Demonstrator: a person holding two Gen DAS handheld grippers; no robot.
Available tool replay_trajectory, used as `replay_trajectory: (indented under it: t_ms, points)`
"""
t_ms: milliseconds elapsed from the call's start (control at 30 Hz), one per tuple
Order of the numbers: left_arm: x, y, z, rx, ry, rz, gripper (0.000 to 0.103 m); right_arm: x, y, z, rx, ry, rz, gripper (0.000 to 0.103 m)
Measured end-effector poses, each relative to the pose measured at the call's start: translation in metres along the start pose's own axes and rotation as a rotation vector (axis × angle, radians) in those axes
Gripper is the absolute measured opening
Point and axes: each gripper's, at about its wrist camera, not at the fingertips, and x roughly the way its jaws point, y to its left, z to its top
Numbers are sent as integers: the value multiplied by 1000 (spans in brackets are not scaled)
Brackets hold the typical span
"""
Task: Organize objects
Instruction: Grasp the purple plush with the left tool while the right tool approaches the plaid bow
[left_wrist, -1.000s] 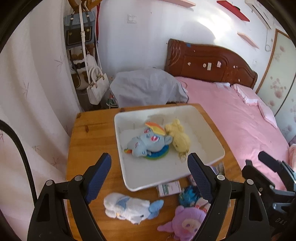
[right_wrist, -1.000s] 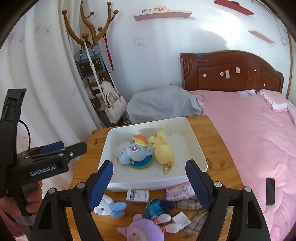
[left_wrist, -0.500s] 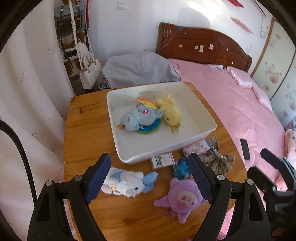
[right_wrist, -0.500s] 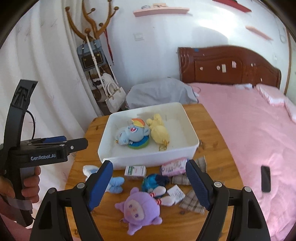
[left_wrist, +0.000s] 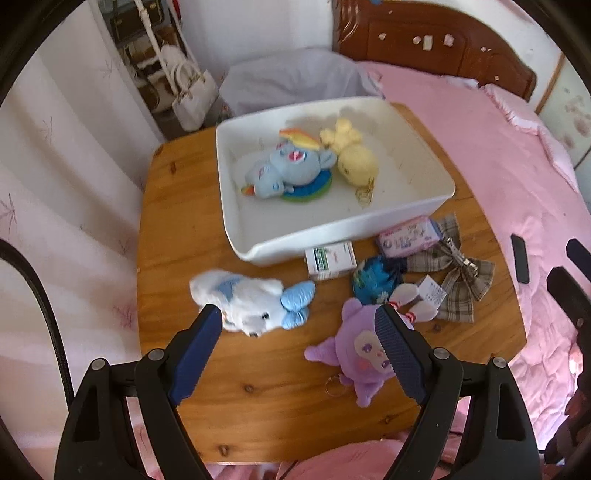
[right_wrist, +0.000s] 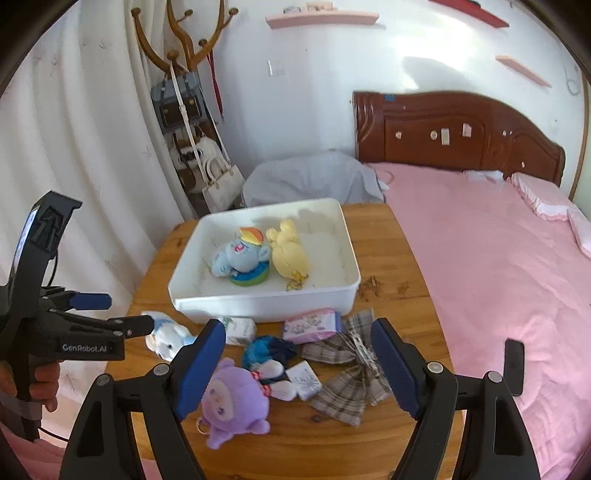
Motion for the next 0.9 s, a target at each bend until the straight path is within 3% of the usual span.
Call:
replay_trajectory:
  t_ms: [367,900]
  points:
    - [32,-28,-4,-138,132,-19,87,21,-37,8,-99,109,63,82]
    - [91,-53,-27,-396,286,39,87,76,-71,5,-338,325,206,82]
